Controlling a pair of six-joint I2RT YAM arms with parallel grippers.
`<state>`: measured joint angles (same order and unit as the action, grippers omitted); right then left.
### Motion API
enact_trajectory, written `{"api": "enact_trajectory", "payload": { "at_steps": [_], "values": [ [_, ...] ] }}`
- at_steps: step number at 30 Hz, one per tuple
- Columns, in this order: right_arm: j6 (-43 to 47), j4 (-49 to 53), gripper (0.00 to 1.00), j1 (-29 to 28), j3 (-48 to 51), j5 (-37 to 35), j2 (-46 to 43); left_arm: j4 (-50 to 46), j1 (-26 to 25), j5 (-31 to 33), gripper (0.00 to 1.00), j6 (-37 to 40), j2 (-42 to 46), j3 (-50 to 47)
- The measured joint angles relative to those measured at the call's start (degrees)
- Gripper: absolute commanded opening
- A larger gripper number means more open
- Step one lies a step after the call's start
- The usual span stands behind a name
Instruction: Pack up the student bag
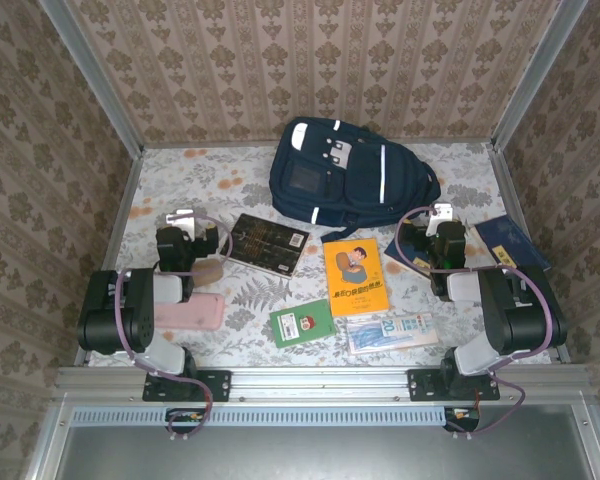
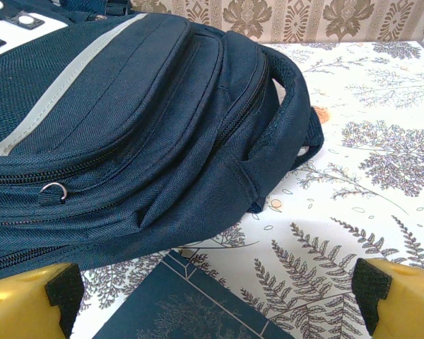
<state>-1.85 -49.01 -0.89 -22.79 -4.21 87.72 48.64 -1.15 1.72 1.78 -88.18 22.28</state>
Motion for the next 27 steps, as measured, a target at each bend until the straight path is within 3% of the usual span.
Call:
{"api": "enact_trajectory", "payload": {
  "at_steps": [19,24,27],
  "values": [
    [0.0,-0.1,1.0,0.0,0.0,0.0,0.0,0.7,0.0,0.7,1.0,0.0,0.9,-0.7],
    [0.2,5.1,1.0,-1.5,1.4,-3.2,-8.6,-3.9,-2.5,5.2,1.0,0.0,13.8,-3.9],
    [0.9,9.4,1.0,-5.9,-0.8,-8.6,-15.5,-6.9,-5.5,7.4,1.0,0.9,23.5,-3.9]
  ]
}}
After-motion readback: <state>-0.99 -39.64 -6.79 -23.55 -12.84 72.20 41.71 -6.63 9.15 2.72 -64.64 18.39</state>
